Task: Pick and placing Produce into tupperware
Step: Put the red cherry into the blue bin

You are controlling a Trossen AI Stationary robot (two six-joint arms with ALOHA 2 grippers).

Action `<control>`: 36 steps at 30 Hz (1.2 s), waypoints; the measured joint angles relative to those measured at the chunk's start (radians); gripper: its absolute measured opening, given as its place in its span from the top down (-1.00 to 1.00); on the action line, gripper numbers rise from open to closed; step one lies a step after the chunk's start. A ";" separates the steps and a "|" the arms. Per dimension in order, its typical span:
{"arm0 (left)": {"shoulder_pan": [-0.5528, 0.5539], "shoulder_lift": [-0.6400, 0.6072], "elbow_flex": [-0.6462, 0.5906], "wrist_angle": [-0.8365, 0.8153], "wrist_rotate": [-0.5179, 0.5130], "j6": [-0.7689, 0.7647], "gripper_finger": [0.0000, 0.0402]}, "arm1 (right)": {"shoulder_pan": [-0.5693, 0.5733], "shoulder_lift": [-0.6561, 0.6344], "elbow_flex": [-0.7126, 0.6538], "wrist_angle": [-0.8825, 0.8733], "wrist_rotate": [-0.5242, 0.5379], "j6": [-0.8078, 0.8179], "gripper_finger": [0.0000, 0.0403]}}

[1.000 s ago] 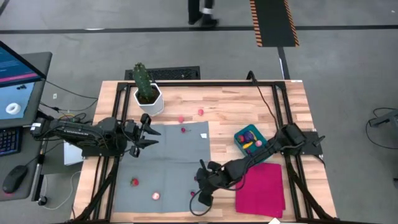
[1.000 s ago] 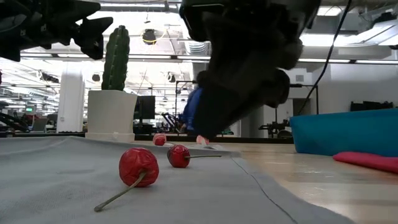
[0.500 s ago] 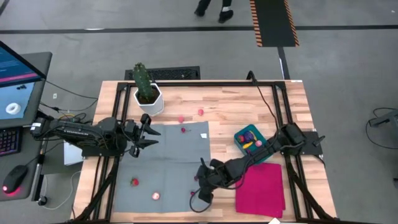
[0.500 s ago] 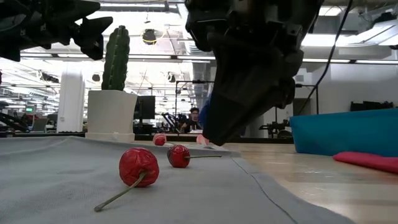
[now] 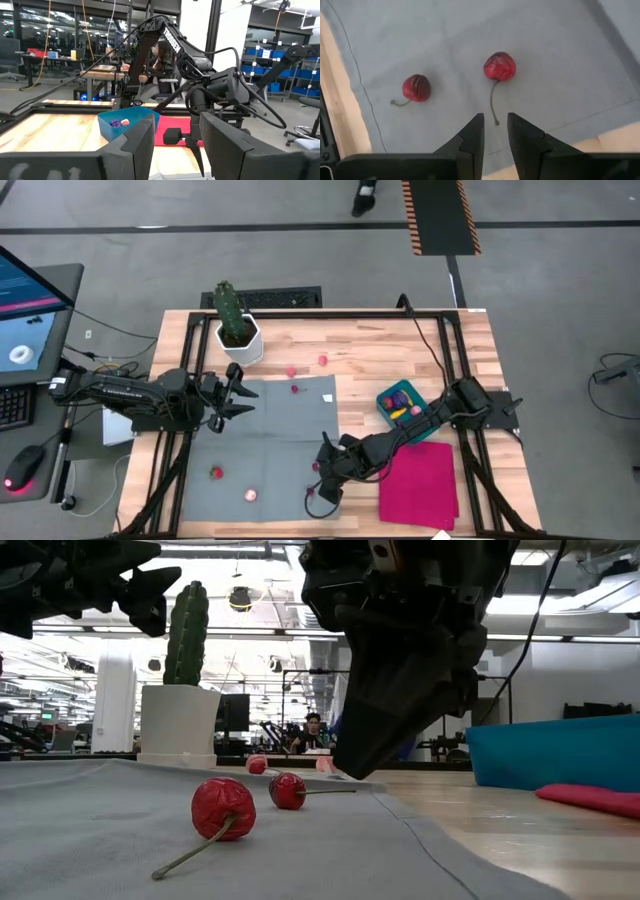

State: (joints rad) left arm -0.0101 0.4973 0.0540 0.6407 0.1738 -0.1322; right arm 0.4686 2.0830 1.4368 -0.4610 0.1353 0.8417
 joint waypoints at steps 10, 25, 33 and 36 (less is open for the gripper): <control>0.000 0.000 0.000 0.000 0.000 -0.005 0.26 | 0.000 0.029 -0.004 -0.004 -0.002 0.015 0.47; 0.000 0.000 0.000 0.001 -0.001 -0.011 0.26 | -0.006 0.047 0.000 0.045 -0.038 -0.002 0.47; 0.000 0.000 0.000 0.001 -0.001 -0.011 0.26 | -0.019 0.045 0.000 0.046 -0.056 -0.004 0.47; 0.000 0.000 0.000 0.001 -0.001 -0.011 0.26 | -0.021 0.045 0.000 0.047 -0.056 -0.012 0.47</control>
State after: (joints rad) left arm -0.0099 0.4973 0.0540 0.6415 0.1730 -0.1431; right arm 0.4476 2.1281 1.4364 -0.4140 0.0788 0.8301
